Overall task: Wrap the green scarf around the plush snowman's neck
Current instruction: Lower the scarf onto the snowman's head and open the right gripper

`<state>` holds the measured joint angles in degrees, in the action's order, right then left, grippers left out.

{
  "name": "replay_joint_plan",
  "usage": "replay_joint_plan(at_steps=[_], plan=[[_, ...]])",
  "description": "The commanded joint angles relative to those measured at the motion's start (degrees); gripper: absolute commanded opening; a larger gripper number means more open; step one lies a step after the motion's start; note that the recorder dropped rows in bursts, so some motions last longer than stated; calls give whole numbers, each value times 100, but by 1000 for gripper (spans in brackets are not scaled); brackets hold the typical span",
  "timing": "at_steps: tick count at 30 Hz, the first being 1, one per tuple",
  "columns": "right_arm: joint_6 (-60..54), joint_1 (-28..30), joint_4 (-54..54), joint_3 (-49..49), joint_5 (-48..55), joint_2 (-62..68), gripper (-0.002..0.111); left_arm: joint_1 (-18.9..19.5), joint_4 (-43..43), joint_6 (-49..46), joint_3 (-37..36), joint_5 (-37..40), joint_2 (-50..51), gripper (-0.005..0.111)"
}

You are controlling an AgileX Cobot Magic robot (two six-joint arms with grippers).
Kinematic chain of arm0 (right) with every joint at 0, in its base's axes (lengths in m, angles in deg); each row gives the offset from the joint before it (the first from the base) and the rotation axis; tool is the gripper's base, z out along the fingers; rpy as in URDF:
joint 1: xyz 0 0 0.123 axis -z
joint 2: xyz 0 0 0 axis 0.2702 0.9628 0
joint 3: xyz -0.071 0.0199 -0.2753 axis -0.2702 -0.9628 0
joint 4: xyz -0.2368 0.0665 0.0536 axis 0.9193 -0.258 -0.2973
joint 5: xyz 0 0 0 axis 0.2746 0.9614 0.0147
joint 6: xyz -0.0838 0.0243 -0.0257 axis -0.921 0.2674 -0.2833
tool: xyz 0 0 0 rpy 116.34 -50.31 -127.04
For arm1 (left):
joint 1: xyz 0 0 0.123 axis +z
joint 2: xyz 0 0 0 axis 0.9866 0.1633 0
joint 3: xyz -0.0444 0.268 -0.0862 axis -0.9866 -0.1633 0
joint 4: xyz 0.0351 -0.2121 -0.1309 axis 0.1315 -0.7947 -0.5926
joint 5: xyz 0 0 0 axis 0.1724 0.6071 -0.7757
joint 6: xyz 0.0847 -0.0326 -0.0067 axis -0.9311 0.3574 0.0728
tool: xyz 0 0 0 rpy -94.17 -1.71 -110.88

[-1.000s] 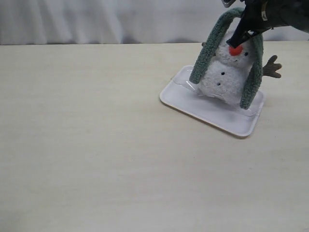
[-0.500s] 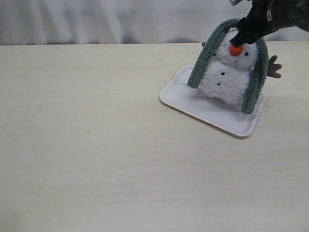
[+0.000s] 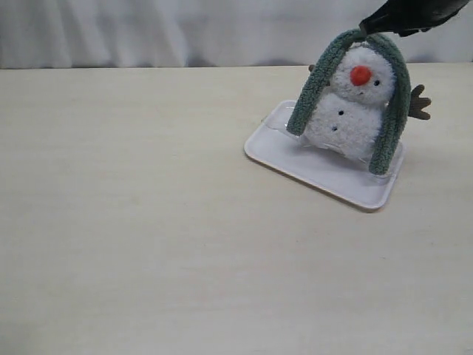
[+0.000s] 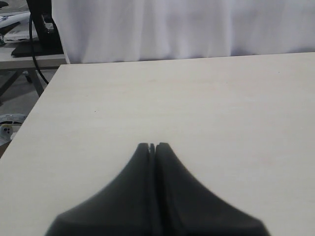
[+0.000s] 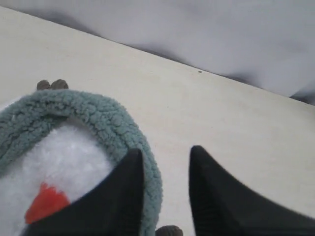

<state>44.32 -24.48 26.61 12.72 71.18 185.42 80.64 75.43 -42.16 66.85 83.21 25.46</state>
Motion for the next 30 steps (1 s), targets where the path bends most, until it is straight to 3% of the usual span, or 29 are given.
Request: replay_joint_plan(at_steps=[1,5,8,14,30], plan=[[-1437,10,-1468,112,368,64,4,23,-3,18,-11,-95,-6,0],[-1842,57,-1974,769,1243,561,4,23,-3,18,-11,-95,-6,0],[-1842,57,-1974,1057,1354,727,4,23,-3,18,-11,-95,-6,0],[-1415,67,-1208,1070,903,752,4,23,-3,18,-11,-95,-6,0],[-285,158,294,1070,1045,1160,4,23,-3,18,-11,-95,-6,0]])
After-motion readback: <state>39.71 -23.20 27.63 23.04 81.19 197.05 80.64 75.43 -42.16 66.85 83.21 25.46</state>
